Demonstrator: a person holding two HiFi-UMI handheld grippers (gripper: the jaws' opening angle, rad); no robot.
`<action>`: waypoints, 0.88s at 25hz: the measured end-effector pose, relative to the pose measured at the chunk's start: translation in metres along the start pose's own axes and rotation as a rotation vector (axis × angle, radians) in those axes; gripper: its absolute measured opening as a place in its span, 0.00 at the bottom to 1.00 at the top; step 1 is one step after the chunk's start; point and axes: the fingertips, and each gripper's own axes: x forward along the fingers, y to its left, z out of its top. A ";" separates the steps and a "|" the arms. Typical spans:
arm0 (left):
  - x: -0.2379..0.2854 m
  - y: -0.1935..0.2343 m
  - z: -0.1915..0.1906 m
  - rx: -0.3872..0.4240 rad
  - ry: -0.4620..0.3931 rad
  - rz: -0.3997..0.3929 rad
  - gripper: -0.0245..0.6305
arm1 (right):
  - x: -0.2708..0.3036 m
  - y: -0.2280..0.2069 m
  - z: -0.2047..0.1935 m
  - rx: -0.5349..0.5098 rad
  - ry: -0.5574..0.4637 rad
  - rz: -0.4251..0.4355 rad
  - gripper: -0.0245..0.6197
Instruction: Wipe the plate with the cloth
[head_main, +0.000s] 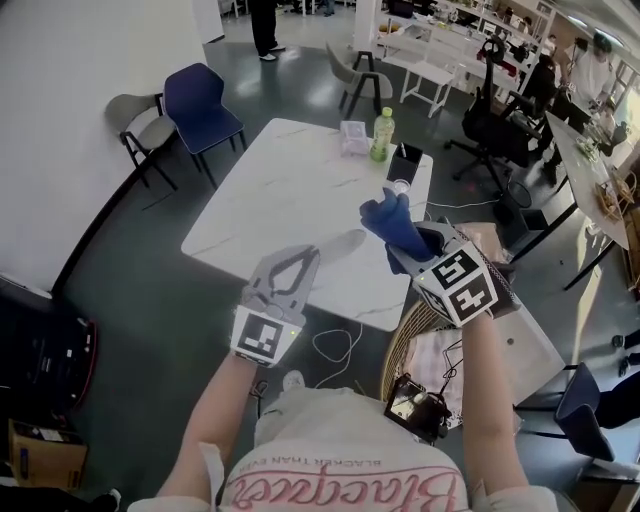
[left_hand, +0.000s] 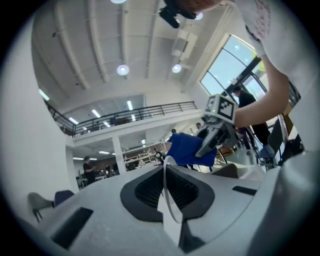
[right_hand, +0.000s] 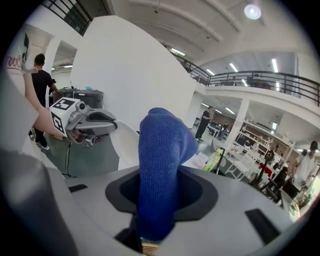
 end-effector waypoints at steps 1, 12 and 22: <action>0.000 0.006 -0.001 -0.055 0.000 0.016 0.06 | -0.005 0.003 0.004 0.011 -0.027 -0.005 0.25; -0.003 0.047 0.006 -0.552 -0.082 0.148 0.06 | -0.036 0.017 0.020 0.250 -0.228 -0.082 0.25; -0.002 0.049 0.006 -0.658 -0.093 0.210 0.06 | -0.038 0.015 0.010 0.353 -0.254 -0.127 0.24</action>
